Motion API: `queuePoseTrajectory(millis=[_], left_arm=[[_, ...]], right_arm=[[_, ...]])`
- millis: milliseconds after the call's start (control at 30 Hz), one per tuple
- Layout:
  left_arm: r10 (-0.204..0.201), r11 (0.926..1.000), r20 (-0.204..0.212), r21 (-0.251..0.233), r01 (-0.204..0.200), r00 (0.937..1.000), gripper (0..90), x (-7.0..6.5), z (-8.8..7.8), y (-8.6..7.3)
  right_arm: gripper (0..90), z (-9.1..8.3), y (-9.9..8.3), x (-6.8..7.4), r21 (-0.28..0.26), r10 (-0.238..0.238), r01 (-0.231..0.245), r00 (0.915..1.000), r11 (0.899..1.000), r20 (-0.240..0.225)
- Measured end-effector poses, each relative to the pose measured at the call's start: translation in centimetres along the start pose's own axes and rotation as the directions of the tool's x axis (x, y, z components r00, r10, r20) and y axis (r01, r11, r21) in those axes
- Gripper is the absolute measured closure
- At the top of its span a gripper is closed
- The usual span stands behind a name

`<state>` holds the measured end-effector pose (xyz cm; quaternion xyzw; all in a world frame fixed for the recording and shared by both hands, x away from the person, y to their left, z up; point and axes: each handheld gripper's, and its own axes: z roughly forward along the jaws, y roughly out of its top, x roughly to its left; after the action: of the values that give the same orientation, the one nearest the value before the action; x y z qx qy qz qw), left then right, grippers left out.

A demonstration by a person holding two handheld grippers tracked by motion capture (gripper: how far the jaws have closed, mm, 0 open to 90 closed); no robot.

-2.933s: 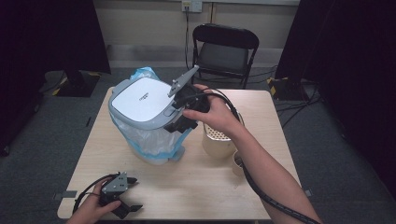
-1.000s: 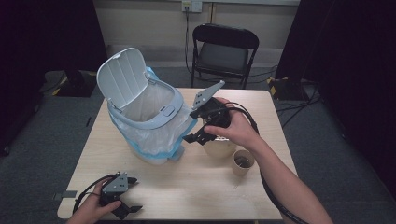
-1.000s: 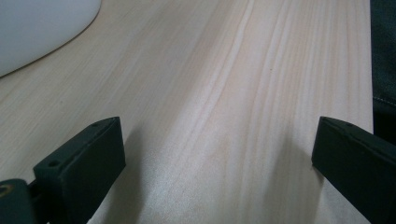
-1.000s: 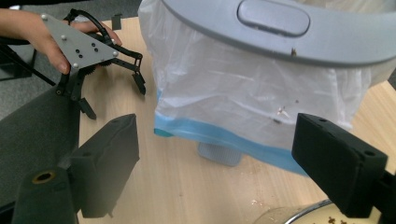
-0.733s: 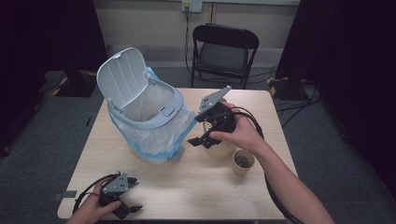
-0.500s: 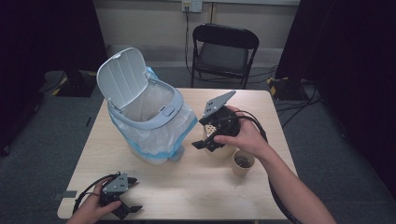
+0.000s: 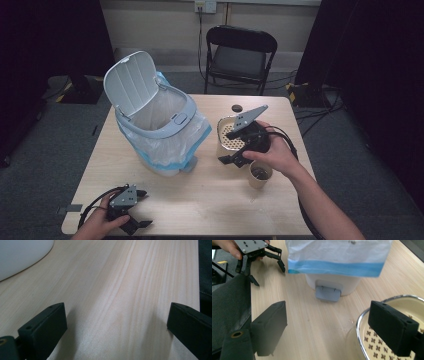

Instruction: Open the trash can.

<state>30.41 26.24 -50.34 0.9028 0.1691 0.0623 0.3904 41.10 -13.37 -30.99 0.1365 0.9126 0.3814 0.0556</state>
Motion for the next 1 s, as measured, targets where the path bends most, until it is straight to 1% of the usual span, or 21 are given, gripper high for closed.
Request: queuePoseTrajectory(millis=[100, 133, 267, 500, 533, 567, 600, 733, 800, 967, 1000], left_arm=[[0.000, 1.0000, 0.000, 0.000, 0.000, 1.0000, 1.9, 0.0, 0.0, 0.0], [0.000, 1.0000, 0.000, 0.000, 0.000, 1.0000, 1.9, 0.0, 0.0, 0.0], [0.000, 1.0000, -0.001, 0.001, 0.000, 1.0000, 1.9, 0.0, 0.0, 0.0], [0.000, 1.0000, 0.000, 0.000, 0.000, 1.0000, 1.9, 0.0, 0.0, 0.0], [0.000, 1.0000, 0.000, -0.001, 0.000, 1.0000, 1.9, 0.0, 0.0, 0.0], [0.000, 1.0000, 0.000, -0.001, 0.000, 1.0000, 1.9, 0.0, 0.0, 0.0], [0.000, 1.0000, 0.000, -0.001, 0.000, 1.0000, 1.9, 0.0, 0.0, 0.0], [0.001, 1.0000, 0.000, 0.000, -0.001, 1.0000, 1.9, 0.0, 0.0, 0.0], [0.001, 1.0000, -0.007, 0.007, -0.001, 1.0000, 1.8, -0.1, 0.0, 0.0], [-0.005, 1.0000, -0.014, 0.001, 0.005, 0.9999, 1.7, -0.1, 0.0, 0.0], [-0.005, 1.0000, -0.015, 0.001, 0.005, 0.9999, 1.7, -0.1, 0.0, 0.0]], right_arm=[[14.9, -0.2, -0.4, -0.1, -0.002, 0.005, -0.005, 1.0000, 1.000, 0.003], [14.9, -0.4, -0.8, -0.2, 0.001, 0.013, -0.013, 0.9999, 1.000, 0.006], [14.9, -0.8, -1.4, -0.4, -0.005, 0.015, -0.015, 0.9998, 1.000, 0.012], [15.0, -1.1, -2.2, -0.3, -0.010, 0.029, -0.029, 0.9992, 1.000, 0.026], [15.1, -1.2, -2.7, -0.3, -0.009, 0.031, -0.030, 0.9990, 0.999, 0.033], [15.1, -1.2, -2.7, -0.3, -0.009, 0.031, -0.030, 0.9990, 0.999, 0.033], [15.2, -1.2, -3.1, -0.3, -0.010, 0.042, -0.042, 0.9985, 0.999, 0.036], [15.2, -1.3, -4.0, -0.2, -0.005, 0.059, -0.059, 0.9972, 0.998, 0.046], [15.3, -1.5, -4.3, -0.1, -0.005, 0.063, -0.063, 0.9968, 0.998, 0.050], [15.4, -1.7, -5.2, -0.1, -0.014, 0.068, -0.067, 0.9960, 0.998, 0.059], [15.4, -1.8, -5.6, -0.2, -0.011, 0.076, -0.076, 0.9952, 0.997, 0.062]])
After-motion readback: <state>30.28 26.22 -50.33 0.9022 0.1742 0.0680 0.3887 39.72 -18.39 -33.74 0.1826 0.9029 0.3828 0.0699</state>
